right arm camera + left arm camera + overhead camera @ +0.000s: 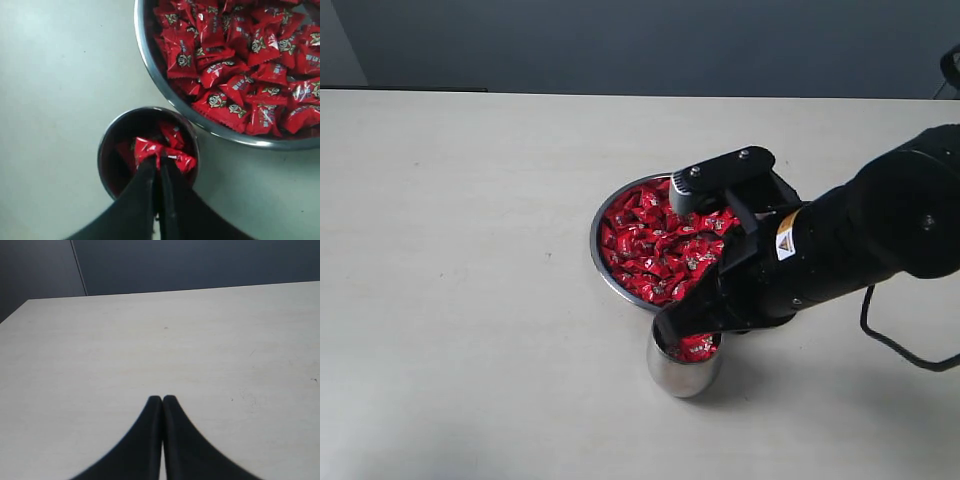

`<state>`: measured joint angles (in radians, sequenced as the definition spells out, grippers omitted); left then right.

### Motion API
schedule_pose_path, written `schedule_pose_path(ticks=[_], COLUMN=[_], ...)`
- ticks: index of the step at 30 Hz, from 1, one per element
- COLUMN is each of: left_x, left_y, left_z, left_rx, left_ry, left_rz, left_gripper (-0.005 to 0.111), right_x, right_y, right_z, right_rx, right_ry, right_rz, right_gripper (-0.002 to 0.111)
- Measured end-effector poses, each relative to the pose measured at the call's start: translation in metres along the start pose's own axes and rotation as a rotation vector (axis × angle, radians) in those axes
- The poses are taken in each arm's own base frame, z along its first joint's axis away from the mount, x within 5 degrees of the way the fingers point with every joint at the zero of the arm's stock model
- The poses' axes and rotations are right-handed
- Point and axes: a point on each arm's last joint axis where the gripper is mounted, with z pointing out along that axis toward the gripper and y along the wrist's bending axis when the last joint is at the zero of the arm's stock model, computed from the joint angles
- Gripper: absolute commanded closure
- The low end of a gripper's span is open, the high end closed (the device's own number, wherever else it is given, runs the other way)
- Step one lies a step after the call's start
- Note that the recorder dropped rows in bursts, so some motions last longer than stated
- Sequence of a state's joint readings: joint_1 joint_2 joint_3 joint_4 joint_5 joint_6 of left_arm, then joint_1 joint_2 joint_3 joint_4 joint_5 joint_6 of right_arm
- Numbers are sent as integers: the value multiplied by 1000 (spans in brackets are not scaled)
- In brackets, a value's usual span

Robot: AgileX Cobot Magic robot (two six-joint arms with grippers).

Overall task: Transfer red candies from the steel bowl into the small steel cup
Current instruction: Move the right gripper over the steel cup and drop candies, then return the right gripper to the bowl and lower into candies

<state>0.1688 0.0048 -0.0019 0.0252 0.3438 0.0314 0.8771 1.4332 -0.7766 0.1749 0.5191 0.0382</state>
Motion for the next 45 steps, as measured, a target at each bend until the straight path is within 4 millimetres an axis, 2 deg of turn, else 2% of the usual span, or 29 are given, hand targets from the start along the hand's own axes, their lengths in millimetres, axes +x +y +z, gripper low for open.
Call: schedule_pose_path(ticks=[6, 9, 21, 23, 24, 28, 30, 32, 35, 38, 45], left_x=[0, 0, 0, 0, 0, 0, 0, 0, 0, 0, 0], left_y=[0, 0, 0, 0, 0, 0, 0, 0, 0, 0, 0], left_z=[0, 0, 0, 0, 0, 0, 0, 0, 0, 0, 0], left_rx=[0, 0, 0, 0, 0, 0, 0, 0, 0, 0, 0], left_ry=[0, 0, 0, 0, 0, 0, 0, 0, 0, 0, 0], left_rz=[0, 0, 0, 0, 0, 0, 0, 0, 0, 0, 0], left_gripper=[106, 106, 106, 106, 106, 106, 106, 106, 106, 106, 106], right_x=[1, 1, -4, -17, -29, -53, -75, -93, -111, -124, -126], right_y=[-1, -2, -2, -2, -7, -26, -41, -47, -52, -59, -64], right_z=[11, 16, 15, 8, 1, -14, -26, -28, -13, 19, 67], right_rx=[7, 11, 15, 34, 57, 116, 146, 164, 181, 182, 144], right_ry=[25, 37, 12, -32, -73, -162, -223, -247, -228, -177, -69], right_rz=[3, 5, -8, -24, 21, 87, 132, 141, 132, 154, 247], right_gripper=[72, 64, 64, 64, 64, 64, 64, 64, 64, 64, 64])
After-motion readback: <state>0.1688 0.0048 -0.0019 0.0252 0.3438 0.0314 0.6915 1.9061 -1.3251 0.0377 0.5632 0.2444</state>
